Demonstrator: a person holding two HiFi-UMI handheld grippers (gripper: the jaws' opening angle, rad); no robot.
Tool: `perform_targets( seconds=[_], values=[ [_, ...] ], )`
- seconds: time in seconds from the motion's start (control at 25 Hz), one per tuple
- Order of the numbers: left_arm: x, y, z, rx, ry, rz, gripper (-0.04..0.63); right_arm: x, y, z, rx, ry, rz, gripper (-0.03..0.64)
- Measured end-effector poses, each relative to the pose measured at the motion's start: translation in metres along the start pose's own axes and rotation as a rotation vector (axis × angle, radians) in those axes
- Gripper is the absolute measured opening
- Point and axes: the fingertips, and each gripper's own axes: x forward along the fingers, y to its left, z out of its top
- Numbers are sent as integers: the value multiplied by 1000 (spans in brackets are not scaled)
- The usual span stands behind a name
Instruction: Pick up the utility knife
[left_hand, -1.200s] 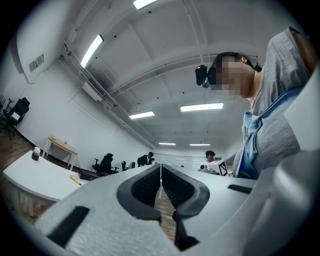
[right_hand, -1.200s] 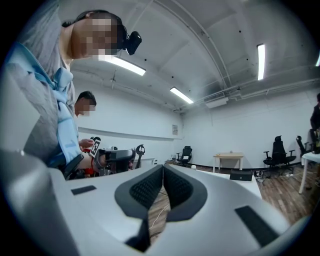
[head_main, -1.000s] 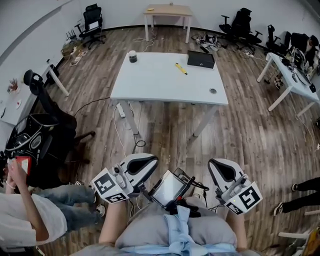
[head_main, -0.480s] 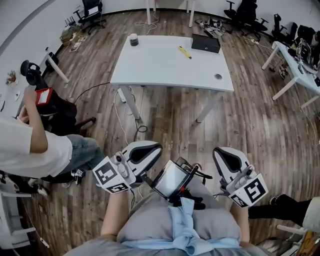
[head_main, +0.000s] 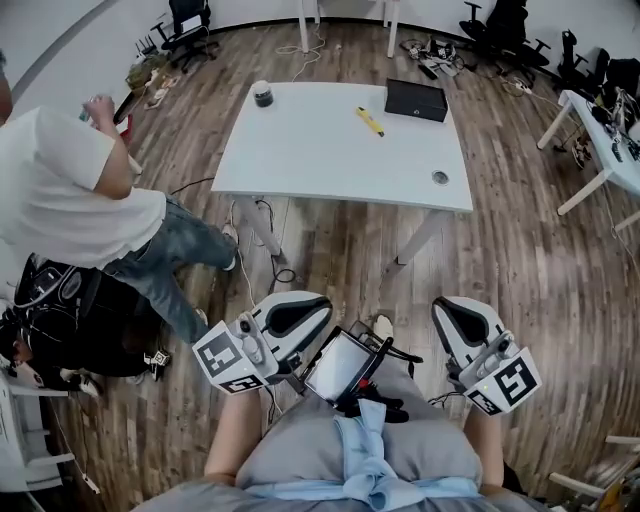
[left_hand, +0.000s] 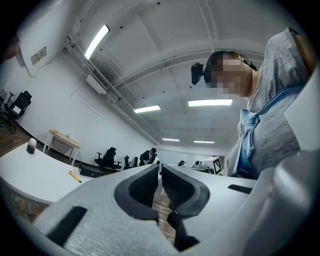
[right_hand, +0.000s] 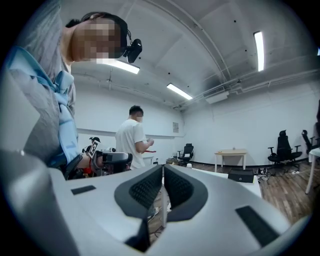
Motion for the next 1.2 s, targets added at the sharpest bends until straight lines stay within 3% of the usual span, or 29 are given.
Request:
perform_targets(
  seconds=[0.32, 0.52, 0.64, 0.92, 1.2],
  values=[
    [96, 57, 16, 26, 1, -5, 20, 25, -116, 12, -11, -1, 14, 29],
    [135, 91, 35, 39, 21, 28, 20, 46, -175, 34, -17, -13, 29, 29],
    [156, 103, 29, 30, 8, 27, 20, 49, -205, 26, -22, -25, 37, 29],
    [186, 128, 15, 51, 33, 81, 20, 64, -248, 16, -18, -37, 76, 29],
    [175, 179, 11, 44, 36, 145, 20, 114, -268, 1, -12, 16, 110, 29]
  ],
)
